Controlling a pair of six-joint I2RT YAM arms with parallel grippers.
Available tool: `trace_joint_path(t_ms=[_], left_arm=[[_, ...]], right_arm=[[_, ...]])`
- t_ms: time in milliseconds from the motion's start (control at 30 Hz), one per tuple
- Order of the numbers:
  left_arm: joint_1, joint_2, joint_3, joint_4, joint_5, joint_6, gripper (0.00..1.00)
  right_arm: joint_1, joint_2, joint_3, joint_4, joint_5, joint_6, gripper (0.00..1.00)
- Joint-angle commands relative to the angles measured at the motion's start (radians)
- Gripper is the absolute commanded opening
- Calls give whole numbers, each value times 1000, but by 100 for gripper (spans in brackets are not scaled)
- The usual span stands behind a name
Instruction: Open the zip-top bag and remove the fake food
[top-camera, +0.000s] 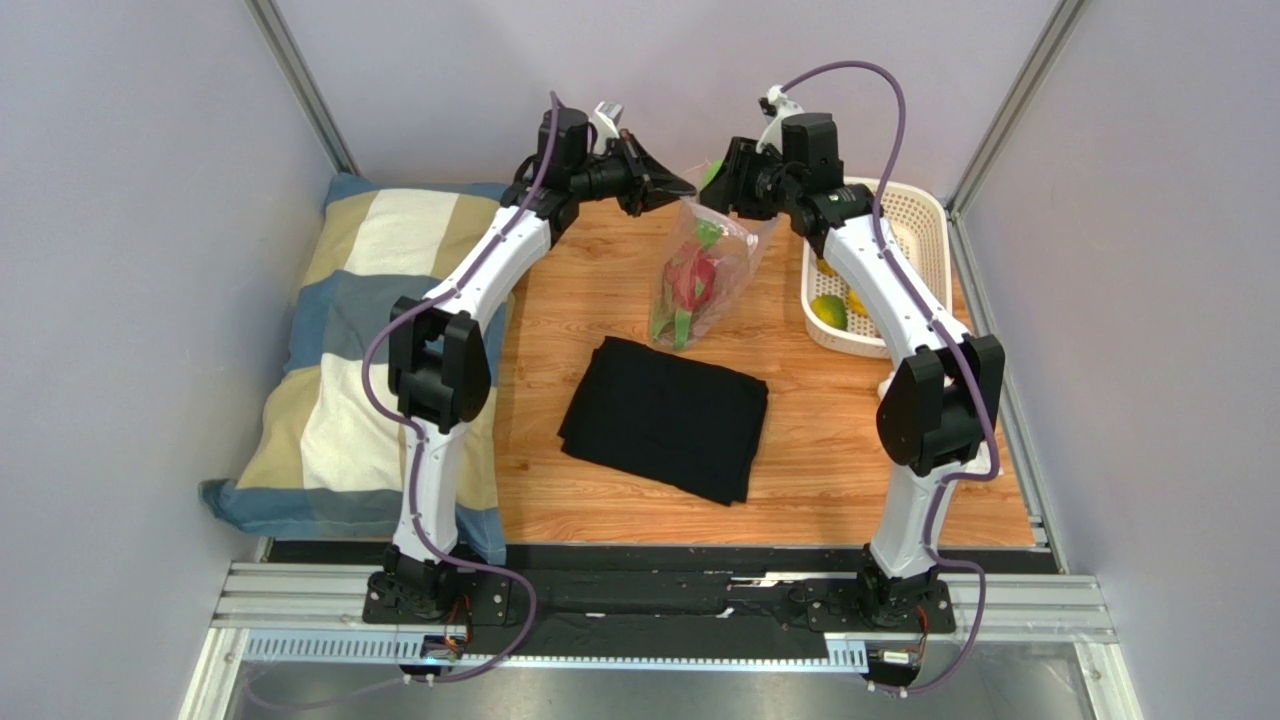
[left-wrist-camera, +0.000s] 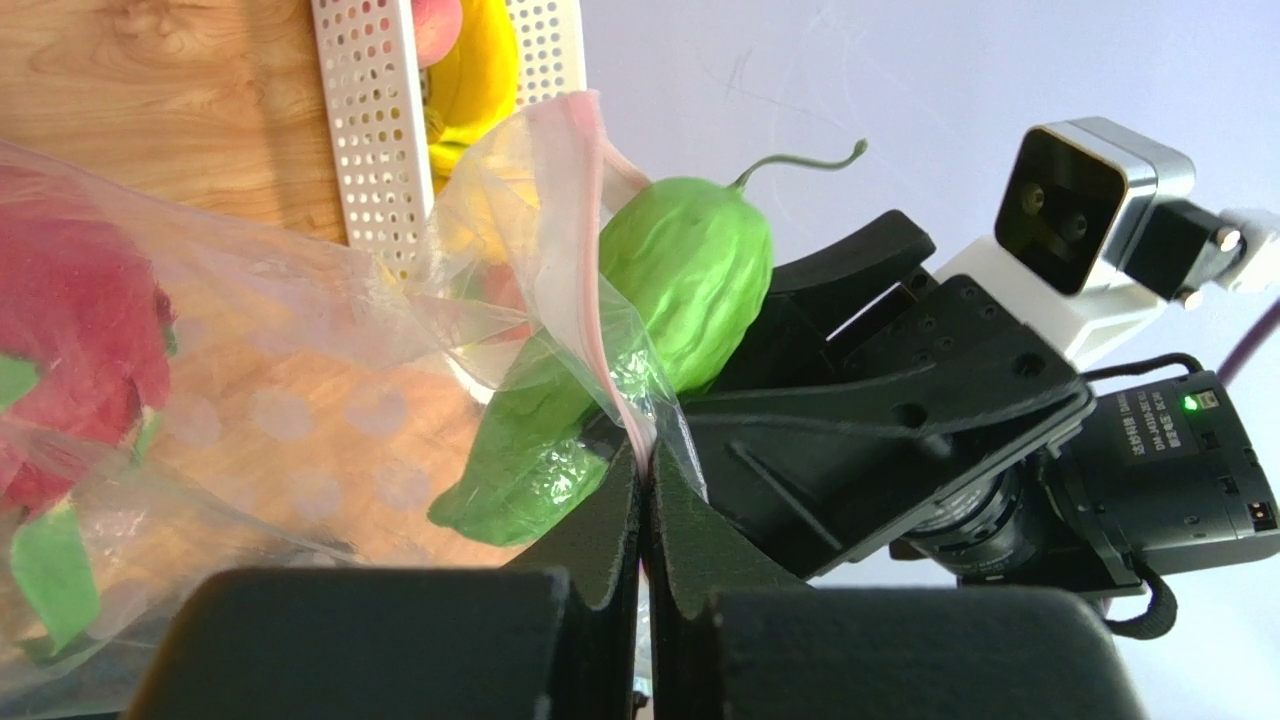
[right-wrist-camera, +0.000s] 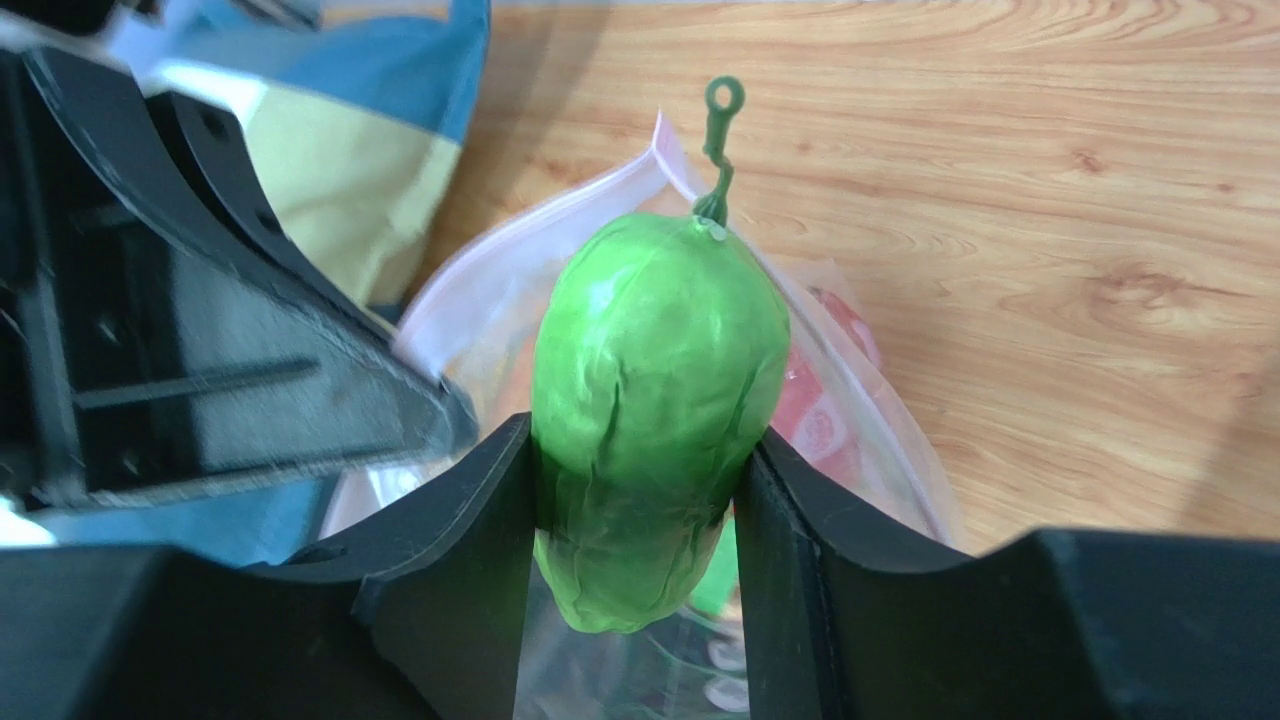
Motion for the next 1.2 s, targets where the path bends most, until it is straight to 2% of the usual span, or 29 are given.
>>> trace_joint_path(t_ms=[0, 67, 167, 233, 367, 467, 500, 633, 733, 833, 867, 967, 1033, 1167], left_arm=[[5, -23, 55, 42, -5, -18, 0], [10, -5, 89, 42, -9, -25, 0], [13, 7, 112, 62, -23, -41, 0], [18, 16, 124, 74, -31, -51, 0], [19, 44, 178, 75, -32, -65, 0], [21, 61, 198, 86, -34, -78, 0], [21, 66, 201, 91, -34, -82, 0], [21, 87, 230, 86, -32, -88, 0], [21, 95, 236, 85, -32, -90, 0], [21, 95, 224, 80, -25, -87, 0], [19, 95, 222, 75, -23, -85, 0], [16, 84, 198, 75, -19, -76, 0], [10, 73, 173, 75, -19, -68, 0], [-4, 67, 155, 74, -3, -58, 0]], right_arm=[[-26, -28, 53, 124, 32, 224, 0], [-56, -18, 106, 125, 14, 295, 0], [-145, -8, 150, 119, -25, 489, 0], [-197, -7, 171, 8, 19, 562, 0], [-357, -47, 78, -74, 78, 550, 0], [-429, 20, 91, -244, 104, 459, 5], [-443, 40, 97, -328, 104, 433, 6], [-483, 117, 98, -459, 112, 317, 15], [-486, 142, 87, -485, 144, 266, 26], [-486, 159, 85, -506, 184, 244, 50], [-486, 166, 103, -523, 199, 240, 67], [-486, 199, 166, -601, 250, 205, 85], [-483, 196, 194, -640, 273, 189, 90], [-446, 141, 257, -648, 273, 185, 91]])
